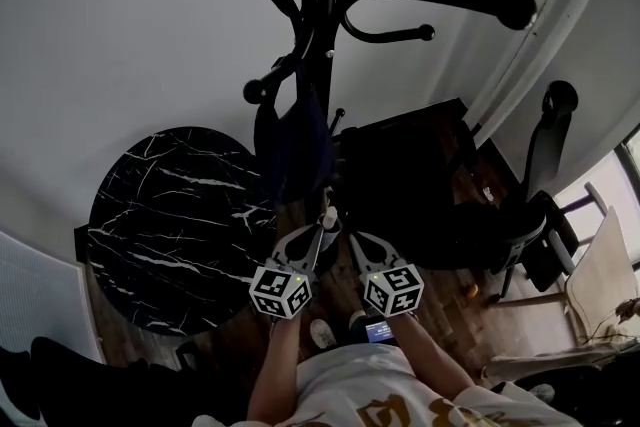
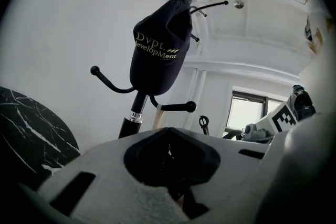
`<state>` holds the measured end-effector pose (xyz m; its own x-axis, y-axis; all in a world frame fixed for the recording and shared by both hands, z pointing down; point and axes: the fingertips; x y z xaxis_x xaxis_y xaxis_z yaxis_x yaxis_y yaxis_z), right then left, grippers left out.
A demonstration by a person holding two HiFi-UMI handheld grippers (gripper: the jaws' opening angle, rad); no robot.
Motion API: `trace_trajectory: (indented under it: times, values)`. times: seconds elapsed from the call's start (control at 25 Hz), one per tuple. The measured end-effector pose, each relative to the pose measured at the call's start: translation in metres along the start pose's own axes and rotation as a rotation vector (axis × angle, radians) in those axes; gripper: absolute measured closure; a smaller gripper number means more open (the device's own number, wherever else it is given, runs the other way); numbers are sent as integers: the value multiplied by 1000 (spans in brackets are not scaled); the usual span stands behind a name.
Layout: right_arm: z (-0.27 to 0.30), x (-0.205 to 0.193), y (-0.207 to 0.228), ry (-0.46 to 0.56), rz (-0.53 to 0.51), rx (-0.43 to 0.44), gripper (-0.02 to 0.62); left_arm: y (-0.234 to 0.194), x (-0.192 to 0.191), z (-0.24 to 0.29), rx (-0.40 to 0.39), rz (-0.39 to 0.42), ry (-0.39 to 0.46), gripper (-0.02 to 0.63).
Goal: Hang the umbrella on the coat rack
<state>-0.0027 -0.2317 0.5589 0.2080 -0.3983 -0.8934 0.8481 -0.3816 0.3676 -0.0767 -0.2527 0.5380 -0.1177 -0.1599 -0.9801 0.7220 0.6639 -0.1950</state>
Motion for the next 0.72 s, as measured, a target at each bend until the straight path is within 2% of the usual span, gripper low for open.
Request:
trace_trajectory:
  times: [0.4, 0.56, 0.72]
  values:
    - [-39, 3, -11, 26, -92, 54, 584, 32, -7, -23, 108, 97, -82, 586]
    - [-63, 1, -10, 30, -89, 69, 583, 47, -5, -36, 156, 110, -83, 586]
    - [-90, 3, -13, 39, -81, 96, 584, 71, 0, -50, 166, 77, -51, 586]
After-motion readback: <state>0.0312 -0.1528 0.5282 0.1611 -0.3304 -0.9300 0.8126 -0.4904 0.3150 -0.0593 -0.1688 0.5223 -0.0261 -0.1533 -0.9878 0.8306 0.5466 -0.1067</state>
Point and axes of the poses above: the fingertips, and each gripper's own axes: z forward along the fingers, y to its right, x out of its top, and after that the axes turned 7 degrees about z, right-handed
